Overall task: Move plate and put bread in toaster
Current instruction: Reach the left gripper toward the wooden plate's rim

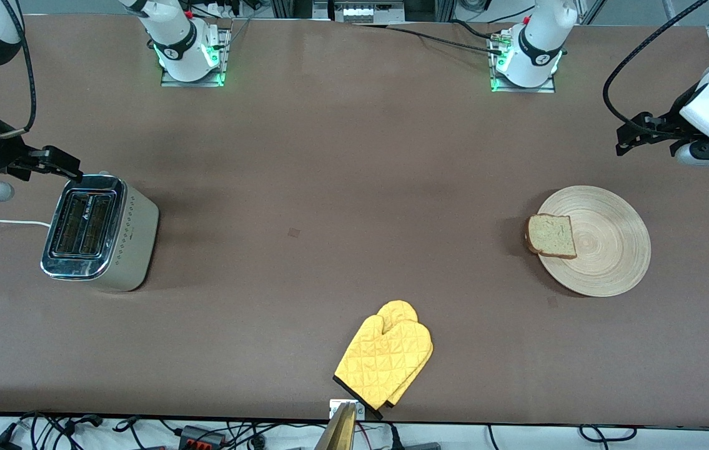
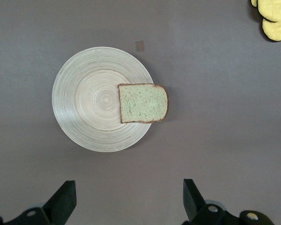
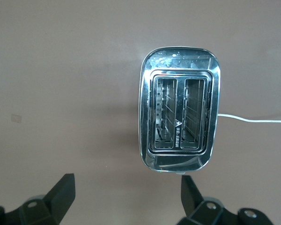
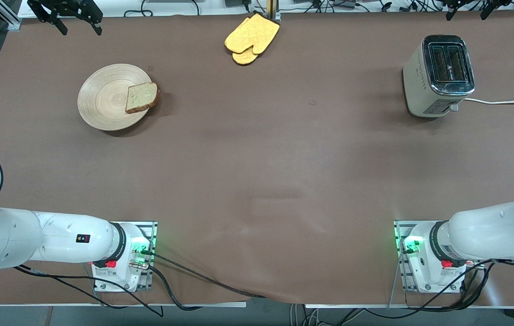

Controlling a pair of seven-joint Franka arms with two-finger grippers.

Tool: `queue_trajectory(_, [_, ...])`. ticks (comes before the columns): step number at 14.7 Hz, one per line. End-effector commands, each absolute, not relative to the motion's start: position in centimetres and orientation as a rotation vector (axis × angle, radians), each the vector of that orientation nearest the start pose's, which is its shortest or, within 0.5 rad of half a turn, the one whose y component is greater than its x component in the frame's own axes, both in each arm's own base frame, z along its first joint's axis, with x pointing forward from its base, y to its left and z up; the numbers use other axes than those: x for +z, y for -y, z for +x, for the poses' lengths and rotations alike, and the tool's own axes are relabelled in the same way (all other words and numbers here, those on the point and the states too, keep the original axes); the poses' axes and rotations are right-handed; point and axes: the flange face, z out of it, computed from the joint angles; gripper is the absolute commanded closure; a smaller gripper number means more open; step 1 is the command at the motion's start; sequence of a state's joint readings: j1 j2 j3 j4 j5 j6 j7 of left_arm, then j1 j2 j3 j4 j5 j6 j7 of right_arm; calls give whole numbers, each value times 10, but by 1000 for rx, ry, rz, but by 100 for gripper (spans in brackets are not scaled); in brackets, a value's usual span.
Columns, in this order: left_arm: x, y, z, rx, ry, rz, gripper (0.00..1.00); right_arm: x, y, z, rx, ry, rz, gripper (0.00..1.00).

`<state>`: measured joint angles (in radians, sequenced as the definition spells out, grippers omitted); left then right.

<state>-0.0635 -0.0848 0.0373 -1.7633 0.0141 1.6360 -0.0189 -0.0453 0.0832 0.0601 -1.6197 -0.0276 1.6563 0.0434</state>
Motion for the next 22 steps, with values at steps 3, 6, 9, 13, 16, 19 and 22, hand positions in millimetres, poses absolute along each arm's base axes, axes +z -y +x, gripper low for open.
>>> queue_trajectory(3, [590, 10, 523, 70, -20, -3138, 0, 570, -5, 581, 72, -38, -3163, 0])
queue_trajectory(6, [590, 10, 523, 72, -16, -3136, 0, 569, -5, 582, 74, -35, -3163, 0])
queue_trajectory(9, [587, 8, 521, 108, -6, -3136, 0, 569, -5, 582, 74, -35, -3163, 0])
queue_trajectory(13, [572, 4, 524, 206, 0, -3148, 0, 569, -5, 582, 74, -33, -3163, 0])
queue_trajectory(16, [558, -7, 528, 348, 29, -3140, 0, 569, -5, 582, 74, -30, -3163, 0])
queue_trajectory(19, [540, -12, 531, 515, 48, -3116, 0, 569, -5, 582, 72, -28, -3163, 0])
queue_trajectory(22, [527, -34, 554, 585, 110, -3108, 0, 569, -5, 582, 72, -28, -3163, 0])
